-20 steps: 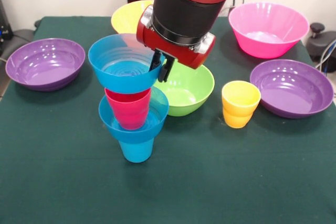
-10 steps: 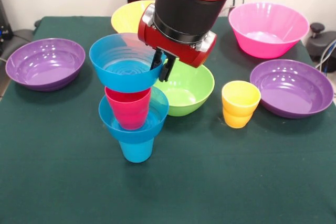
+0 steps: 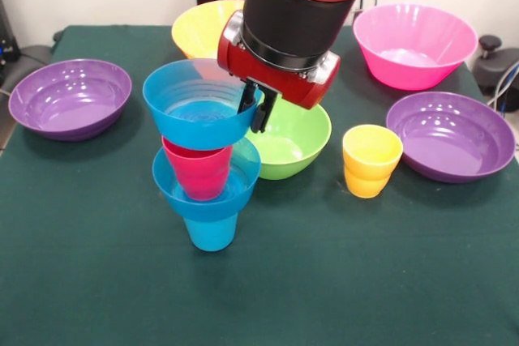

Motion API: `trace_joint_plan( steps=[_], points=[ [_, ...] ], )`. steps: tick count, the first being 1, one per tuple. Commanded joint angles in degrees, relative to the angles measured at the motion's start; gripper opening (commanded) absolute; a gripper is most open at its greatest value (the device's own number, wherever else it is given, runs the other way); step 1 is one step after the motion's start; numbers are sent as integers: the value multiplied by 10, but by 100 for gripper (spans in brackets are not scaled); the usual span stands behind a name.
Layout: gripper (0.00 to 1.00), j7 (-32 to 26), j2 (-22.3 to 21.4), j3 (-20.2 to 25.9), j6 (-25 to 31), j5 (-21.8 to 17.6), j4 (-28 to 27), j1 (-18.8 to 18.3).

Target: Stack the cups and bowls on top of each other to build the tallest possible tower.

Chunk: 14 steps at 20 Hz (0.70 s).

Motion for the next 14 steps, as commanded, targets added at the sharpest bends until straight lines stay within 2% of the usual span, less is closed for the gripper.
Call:
trace_joint_plan(
  steps=[1,4,14],
  points=[
    [0,92,54,35,-8,4,-13,5],
    [0,88,59,33,-2,5,-24,3],
    [0,76,53,34,-10,7,-14,4]
  ],
)
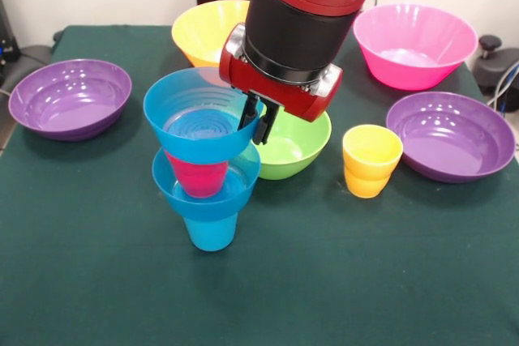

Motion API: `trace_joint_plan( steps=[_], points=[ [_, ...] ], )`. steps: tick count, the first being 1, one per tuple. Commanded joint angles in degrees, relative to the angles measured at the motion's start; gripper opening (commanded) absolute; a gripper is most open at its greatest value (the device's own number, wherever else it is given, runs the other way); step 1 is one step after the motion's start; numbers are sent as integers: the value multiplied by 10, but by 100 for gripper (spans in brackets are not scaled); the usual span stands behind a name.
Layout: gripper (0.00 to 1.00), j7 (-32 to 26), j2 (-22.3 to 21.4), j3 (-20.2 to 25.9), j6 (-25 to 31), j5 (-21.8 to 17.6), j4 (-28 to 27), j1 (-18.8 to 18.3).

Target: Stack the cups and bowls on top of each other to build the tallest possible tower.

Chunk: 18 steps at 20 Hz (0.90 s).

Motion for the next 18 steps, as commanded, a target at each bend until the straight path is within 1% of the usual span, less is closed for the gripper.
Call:
trace_joint_plan(
  steps=[1,8,12,18],
  points=[
    [0,74,36,36,-10,4,7,2],
    [0,77,35,35,-10,4,9,3],
    [0,82,27,33,-19,5,26,6],
    [0,80,28,34,-13,7,22,5]
  ],
)
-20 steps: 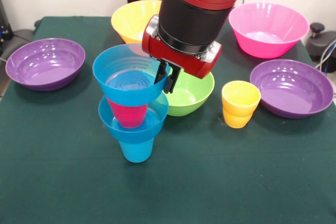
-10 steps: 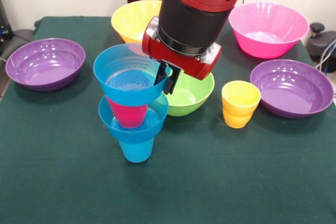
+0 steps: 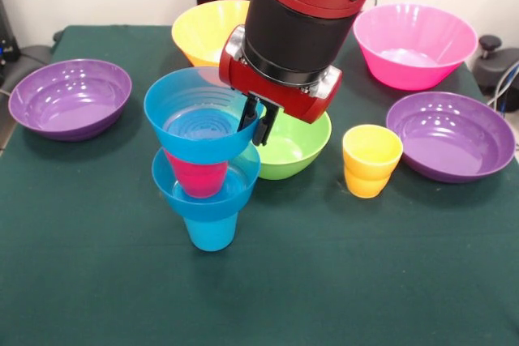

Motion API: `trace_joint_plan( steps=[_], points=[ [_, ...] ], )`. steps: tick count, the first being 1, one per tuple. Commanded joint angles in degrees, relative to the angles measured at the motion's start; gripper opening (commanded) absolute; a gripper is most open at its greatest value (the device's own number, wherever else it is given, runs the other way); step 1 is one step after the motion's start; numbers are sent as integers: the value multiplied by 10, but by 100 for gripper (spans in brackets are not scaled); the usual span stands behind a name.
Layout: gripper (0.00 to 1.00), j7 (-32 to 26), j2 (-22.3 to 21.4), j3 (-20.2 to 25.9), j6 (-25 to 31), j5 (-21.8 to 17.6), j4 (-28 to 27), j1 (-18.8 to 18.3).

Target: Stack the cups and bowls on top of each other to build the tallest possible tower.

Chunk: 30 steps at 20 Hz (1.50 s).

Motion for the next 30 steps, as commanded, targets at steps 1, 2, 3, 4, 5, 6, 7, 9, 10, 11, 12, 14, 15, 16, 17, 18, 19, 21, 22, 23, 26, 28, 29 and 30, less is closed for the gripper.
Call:
trace_joint_plan(
  steps=[1,2,3,4,5,6,7,9,10,11,12,14,15,16,17,18,19,21,22,23,26,28,29,30],
  points=[
    [0,78,27,36,-8,6,19,4],
    [0,77,28,35,-3,6,15,4],
    [0,76,28,36,3,7,12,3],
    [0,75,28,36,6,7,10,3],
    [0,74,29,36,11,8,6,2],
    [0,74,29,36,13,9,4,1],
    [0,73,31,36,18,10,-1,0],
    [0,72,30,35,18,10,1,0],
    [0,71,29,36,18,10,2,0],
    [0,71,27,36,16,10,6,1],
    [0,70,26,36,15,10,9,0],
    [0,68,25,35,16,10,10,0],
    [0,68,27,36,21,10,3,-1],
    [0,67,28,36,24,11,1,-2],
    [0,66,32,36,31,11,-7,-2],
    [0,65,33,36,38,12,-12,-2],
    [0,65,32,36,39,12,-10,-2],
    [0,65,30,36,36,13,-6,-2],
    [0,65,29,35,35,12,-5,-1],
    [0,64,29,36,38,13,-7,-2],
    [0,64,29,34,45,15,-11,-3],
    [0,63,31,33,53,15,-19,-4],
    [0,61,32,33,58,15,-22,-5],
    [0,60,32,34,59,15,-22,-6]
  ],
)
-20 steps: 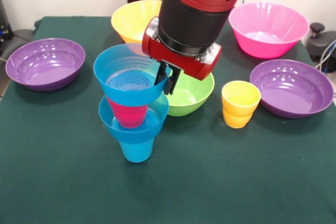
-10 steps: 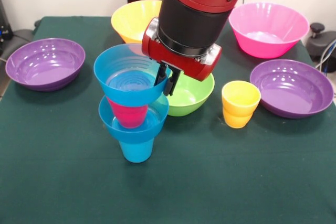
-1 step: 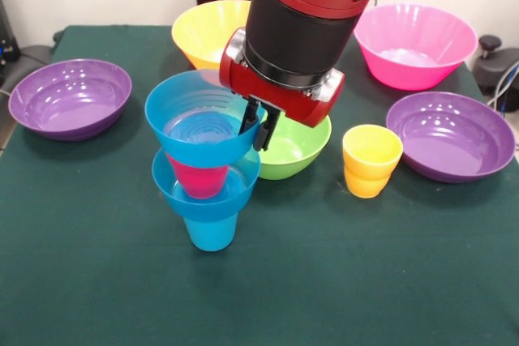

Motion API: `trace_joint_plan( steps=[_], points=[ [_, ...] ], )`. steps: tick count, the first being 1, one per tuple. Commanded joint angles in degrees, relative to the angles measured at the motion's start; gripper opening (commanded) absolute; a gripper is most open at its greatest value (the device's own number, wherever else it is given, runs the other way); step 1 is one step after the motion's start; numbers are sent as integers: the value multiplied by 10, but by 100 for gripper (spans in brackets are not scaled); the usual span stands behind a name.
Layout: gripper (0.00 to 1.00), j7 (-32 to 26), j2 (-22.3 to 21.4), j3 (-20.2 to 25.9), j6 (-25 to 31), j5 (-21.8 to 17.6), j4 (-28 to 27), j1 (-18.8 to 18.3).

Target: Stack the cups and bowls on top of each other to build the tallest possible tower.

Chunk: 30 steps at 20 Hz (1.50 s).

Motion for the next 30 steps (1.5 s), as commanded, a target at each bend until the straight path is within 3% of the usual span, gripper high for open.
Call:
trace_joint_plan(
  steps=[1,8,19,25,30],
  points=[
    [0,59,25,35,60,11,-5,-6],
    [0,56,17,31,67,14,0,-6],
    [0,56,-23,24,53,19,71,-2],
    [0,49,-12,22,80,18,42,-8],
    [0,48,-4,24,62,16,46,-11]
  ],
)
